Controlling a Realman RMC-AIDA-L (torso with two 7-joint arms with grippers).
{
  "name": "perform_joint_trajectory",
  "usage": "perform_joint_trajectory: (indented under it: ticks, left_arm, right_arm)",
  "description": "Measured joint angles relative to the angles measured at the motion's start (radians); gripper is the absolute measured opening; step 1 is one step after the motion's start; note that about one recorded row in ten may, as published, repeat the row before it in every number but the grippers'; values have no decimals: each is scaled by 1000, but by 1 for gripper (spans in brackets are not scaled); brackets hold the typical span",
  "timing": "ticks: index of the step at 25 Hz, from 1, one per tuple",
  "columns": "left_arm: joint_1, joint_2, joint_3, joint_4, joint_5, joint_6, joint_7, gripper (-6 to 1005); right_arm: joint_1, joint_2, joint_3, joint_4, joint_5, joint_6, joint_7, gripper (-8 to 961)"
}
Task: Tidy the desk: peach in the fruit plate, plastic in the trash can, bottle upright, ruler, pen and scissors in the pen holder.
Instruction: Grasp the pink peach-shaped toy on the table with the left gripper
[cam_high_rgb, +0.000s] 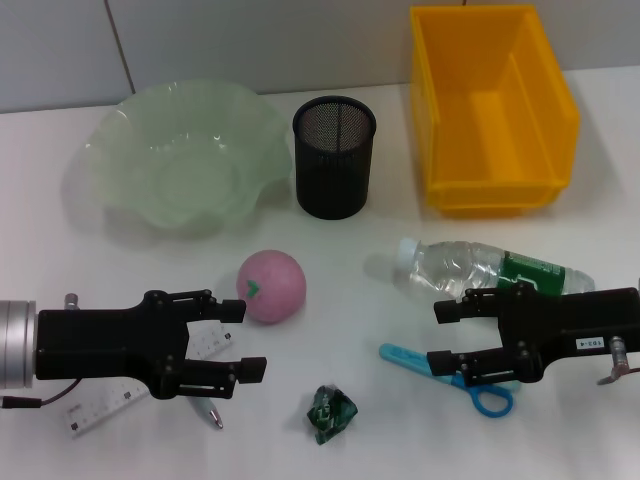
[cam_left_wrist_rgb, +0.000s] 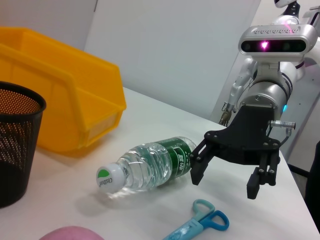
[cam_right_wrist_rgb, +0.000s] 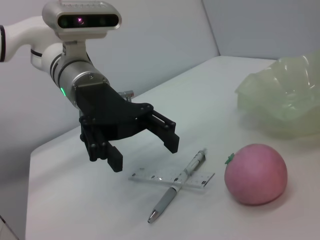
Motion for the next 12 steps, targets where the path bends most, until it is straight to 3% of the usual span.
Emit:
perform_joint_trajectory:
  ticks: [12]
  left_arm:
    - [-1,-1,0,0,0,0,0,822]
  right_arm:
    - [3,1,0,0,0,0,0,763]
